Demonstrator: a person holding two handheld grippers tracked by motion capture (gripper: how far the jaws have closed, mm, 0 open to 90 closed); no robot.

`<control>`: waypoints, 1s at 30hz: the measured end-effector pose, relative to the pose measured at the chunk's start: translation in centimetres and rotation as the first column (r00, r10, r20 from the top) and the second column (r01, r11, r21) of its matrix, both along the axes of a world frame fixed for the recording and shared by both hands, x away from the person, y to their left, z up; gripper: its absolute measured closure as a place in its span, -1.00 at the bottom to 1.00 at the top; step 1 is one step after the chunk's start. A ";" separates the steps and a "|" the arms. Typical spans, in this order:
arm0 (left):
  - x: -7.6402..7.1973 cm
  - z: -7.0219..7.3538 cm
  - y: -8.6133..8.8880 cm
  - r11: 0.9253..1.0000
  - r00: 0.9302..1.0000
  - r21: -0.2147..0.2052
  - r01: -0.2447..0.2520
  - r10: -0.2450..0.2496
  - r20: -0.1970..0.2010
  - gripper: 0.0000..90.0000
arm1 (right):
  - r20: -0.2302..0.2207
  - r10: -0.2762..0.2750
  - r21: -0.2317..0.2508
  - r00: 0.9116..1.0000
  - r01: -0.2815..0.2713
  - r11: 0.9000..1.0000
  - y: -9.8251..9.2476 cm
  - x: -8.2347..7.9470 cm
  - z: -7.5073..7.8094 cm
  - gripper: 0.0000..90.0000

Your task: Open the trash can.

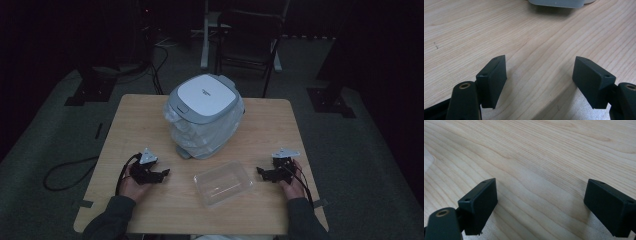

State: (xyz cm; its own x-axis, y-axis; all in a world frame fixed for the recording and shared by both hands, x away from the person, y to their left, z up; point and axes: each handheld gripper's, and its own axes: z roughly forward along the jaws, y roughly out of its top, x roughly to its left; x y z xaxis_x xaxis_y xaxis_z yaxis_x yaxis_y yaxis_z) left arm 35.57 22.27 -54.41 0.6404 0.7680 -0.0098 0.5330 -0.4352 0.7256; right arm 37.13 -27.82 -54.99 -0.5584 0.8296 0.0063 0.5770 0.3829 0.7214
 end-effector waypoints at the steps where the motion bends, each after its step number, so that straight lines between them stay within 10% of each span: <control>1: 0.1 0.0 0.1 1.000 1.000 -0.013 -0.002 0.001 -0.008 -0.37 | 0.000 -0.001 0.000 1.000 0.001 1.000 0.0 0.0 0.0 -0.76; 30: 0.5 1.5 1.1 1.000 1.000 -0.021 -0.018 0.018 -0.001 -0.13 | 0.001 -0.016 0.000 1.000 0.016 1.000 0.0 -0.3 0.0 -0.76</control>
